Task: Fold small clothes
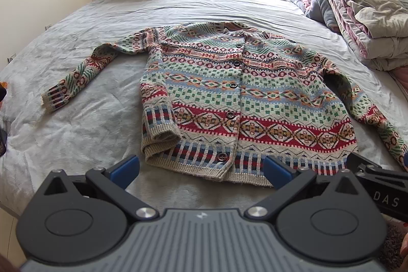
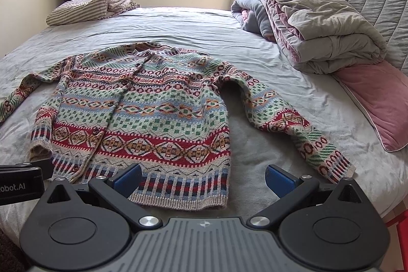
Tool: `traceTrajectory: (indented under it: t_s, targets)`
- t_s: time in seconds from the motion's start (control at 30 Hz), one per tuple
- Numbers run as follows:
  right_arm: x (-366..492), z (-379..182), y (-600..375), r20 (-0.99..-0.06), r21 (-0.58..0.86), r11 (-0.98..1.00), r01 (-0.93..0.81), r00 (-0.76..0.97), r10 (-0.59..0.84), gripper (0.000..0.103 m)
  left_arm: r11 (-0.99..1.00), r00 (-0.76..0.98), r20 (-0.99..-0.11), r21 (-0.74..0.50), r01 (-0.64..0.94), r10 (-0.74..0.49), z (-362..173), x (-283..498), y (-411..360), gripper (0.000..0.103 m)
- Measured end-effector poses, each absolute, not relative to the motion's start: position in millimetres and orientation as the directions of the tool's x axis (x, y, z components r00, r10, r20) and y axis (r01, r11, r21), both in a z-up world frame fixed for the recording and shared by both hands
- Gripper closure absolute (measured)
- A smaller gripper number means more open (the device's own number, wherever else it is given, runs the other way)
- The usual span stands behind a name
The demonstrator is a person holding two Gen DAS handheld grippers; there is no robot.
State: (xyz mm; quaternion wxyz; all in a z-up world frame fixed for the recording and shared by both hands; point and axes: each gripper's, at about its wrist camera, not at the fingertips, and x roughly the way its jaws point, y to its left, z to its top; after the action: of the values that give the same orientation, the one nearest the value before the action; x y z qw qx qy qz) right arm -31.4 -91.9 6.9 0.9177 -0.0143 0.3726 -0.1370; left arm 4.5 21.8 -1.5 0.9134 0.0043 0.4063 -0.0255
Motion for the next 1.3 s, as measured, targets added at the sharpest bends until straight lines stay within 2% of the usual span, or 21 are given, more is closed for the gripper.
traceTrajectory:
  t_s: [0.87, 1.0, 1.07, 1.17, 1.3]
  targets:
    - [-25, 0, -99, -0.691, -0.136, 0.964, 0.227, 0.676, -0.256, 0.0, 1.0, 0.658, -0.753, 0.007, 0.031, -0.015, -15, 20, 32, 0.001]
    - [-25, -10, -112, -0.675, -0.143, 0.979, 0.148, 0.709, -0.206, 0.0, 0.997, 0.712, -0.702, 0.056, 0.049, 0.004, -24, 28, 49, 0.001]
    - [-21, -17, -118, -0.688, -0.168, 0.978, 0.12, 0.697, -0.204, 0.0, 0.994, 0.709, -0.705, 0.092, 0.051, 0.029, -28, 38, 60, 0.001]
    - [-16, -25, -139, -0.734, -0.071, 0.989, 0.127, 0.665, -0.138, 0.0, 0.999, 0.668, -0.744, 0.015, 0.043, -0.017, -33, 57, 90, 0.001]
    - [-5, -41, -175, -0.809, 0.172, 0.973, 0.151, 0.586, 0.052, 0.0, 0.978, 0.605, -0.776, -0.209, 0.021, -0.179, -40, 79, 126, 0.001]
